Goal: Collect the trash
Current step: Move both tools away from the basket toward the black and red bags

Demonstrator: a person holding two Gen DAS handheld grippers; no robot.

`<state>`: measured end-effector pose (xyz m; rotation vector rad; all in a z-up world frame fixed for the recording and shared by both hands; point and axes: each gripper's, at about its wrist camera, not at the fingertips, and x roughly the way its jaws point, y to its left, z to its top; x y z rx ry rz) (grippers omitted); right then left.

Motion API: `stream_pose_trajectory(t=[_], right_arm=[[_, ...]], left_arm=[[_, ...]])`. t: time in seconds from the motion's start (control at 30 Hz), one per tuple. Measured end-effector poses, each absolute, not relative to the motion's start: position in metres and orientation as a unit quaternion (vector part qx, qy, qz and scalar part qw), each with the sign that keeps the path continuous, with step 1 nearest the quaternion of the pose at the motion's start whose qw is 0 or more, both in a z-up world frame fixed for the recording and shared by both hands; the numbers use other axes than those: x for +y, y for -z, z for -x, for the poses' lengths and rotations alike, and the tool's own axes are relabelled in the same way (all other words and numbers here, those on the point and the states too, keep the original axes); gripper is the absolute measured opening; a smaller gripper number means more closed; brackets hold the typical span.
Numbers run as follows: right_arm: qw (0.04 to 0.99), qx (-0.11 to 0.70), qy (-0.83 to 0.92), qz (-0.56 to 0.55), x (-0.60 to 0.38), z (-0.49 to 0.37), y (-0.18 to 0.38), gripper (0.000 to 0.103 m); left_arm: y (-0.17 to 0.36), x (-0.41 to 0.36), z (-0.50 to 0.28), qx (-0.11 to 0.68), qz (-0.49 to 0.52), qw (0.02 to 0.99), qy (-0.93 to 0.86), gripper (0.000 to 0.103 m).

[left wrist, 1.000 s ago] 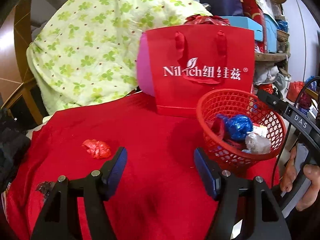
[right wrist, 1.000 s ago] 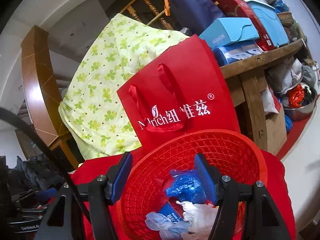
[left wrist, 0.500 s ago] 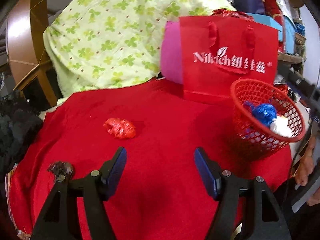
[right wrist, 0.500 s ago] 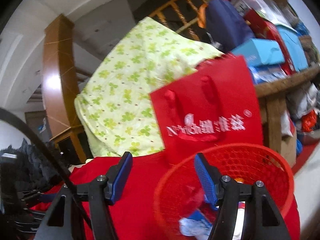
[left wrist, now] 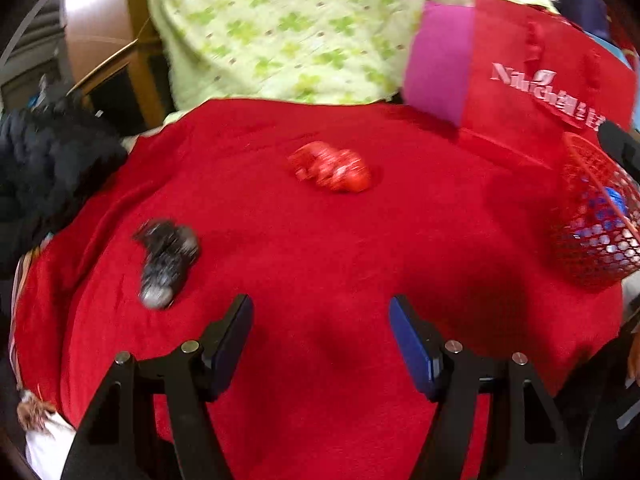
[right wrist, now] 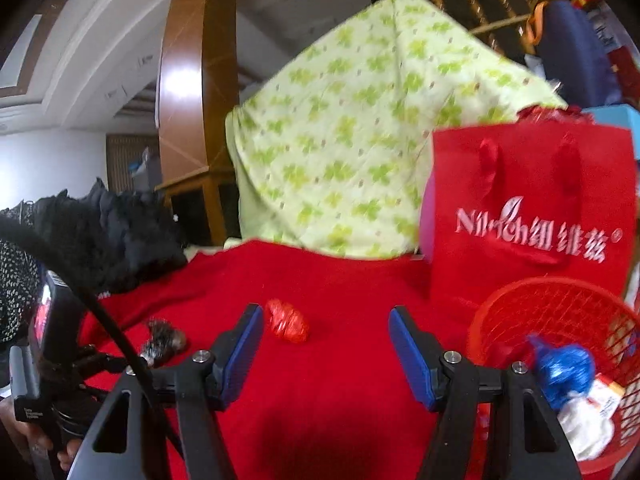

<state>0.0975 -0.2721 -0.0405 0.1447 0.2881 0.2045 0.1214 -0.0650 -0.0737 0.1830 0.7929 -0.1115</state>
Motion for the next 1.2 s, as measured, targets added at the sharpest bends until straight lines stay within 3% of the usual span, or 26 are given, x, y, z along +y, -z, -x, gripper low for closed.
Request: stream_pose_trajectory(t=[0.4, 1.2], right_arm=[[0.968, 0.219, -0.091, -0.078, -0.26, -0.135, 0.07, 0.069], [0.96, 0.257, -0.098, -0.056, -0.243, -0.15, 0.085, 0.069]], left_arm=[[0.105, -0.011, -0.126, 0.422, -0.061, 0.905, 0.005, 0.071], [0.079, 0.007, -0.115, 0.375, -0.086, 0.923, -0.025, 0.071]])
